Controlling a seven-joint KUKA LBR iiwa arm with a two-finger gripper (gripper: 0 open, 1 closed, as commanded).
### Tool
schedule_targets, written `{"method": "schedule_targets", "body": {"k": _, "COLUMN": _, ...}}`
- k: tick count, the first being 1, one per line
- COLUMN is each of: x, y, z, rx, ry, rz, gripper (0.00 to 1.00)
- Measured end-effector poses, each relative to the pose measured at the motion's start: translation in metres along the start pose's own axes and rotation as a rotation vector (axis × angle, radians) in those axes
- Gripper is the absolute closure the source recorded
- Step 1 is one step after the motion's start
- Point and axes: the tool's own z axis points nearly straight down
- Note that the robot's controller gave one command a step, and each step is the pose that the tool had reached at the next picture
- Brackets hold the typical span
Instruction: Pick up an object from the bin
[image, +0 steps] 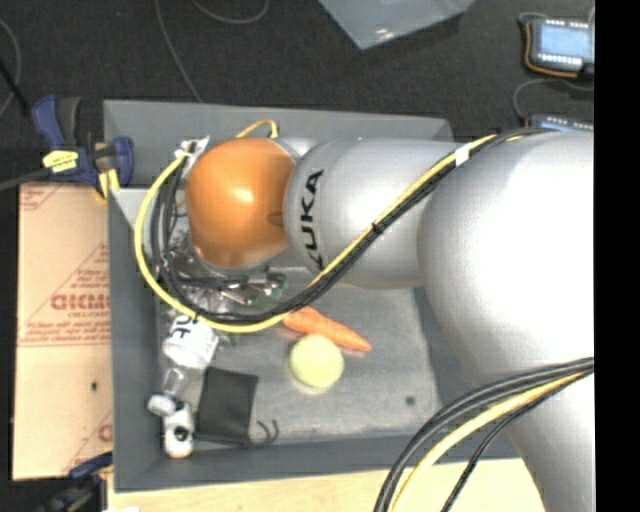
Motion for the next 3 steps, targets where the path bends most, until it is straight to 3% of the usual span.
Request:
{"method": "schedule_targets", "body": {"k": 2, "x": 0.001, "y": 0.001, "z": -0.03, "rx": -0.004, "ry": 0.006, "rz": 0.001, "gripper": 1.0}}
{"method": "schedule_targets", "body": {"k": 3, "x": 0.0, "y": 0.0, "z": -0.049, "rx": 0.001, "ry": 0.001, "rz": 0.002, "gripper": 1.0}}
